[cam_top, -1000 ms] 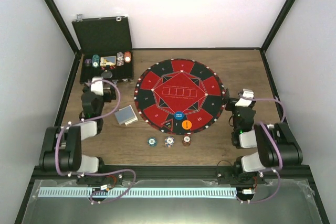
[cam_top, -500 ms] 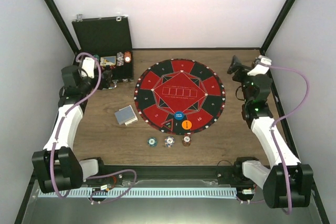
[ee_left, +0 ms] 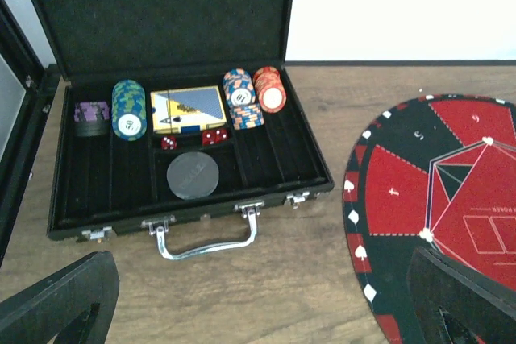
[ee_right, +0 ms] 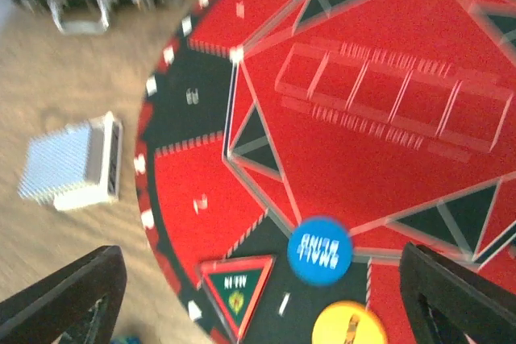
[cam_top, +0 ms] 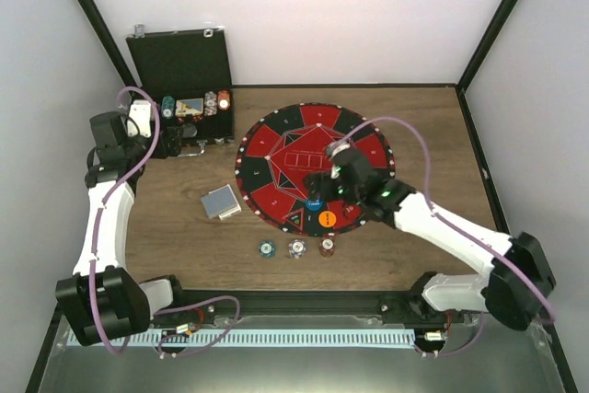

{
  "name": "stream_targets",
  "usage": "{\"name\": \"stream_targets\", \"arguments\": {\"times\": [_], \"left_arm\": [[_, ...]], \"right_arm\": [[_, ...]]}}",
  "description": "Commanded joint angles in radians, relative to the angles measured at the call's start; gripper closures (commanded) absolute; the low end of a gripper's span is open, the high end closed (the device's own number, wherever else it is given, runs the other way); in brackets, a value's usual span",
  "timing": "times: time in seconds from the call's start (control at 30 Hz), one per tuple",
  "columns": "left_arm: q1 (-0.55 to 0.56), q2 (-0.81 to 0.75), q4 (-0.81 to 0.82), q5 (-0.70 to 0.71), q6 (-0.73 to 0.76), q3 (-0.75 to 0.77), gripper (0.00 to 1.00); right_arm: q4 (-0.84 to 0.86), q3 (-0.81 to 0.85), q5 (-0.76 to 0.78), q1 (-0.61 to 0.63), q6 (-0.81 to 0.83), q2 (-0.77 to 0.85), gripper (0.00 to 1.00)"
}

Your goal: Distribute texas hold em gaming equipment

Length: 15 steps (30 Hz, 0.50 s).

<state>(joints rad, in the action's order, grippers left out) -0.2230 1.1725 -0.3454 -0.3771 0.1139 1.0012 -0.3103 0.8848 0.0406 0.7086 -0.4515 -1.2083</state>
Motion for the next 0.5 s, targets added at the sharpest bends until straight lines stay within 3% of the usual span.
{"name": "stream_targets", "arguments": {"times": [0.0, 0.2, 0.47], "left_arm": [[-0.015, 0.000, -0.092, -0.010, 0.036, 0.026, 0.00], [-0.017, -0.008, -0.112, -0.031, 0.058, 0.000, 0.00], [-0.017, 0.008, -0.157, -0.065, 0.075, 0.032, 0.00]], "right_arm": [[-0.148, 0.000, 0.161, 0.201, -0.126, -0.114, 0.09], [-0.182, 0.057, 0.221, 0.375, -0.188, -0.316, 0.21], [-0.156, 0.105, 0.226, 0.391, -0.186, -0.423, 0.38]]}}
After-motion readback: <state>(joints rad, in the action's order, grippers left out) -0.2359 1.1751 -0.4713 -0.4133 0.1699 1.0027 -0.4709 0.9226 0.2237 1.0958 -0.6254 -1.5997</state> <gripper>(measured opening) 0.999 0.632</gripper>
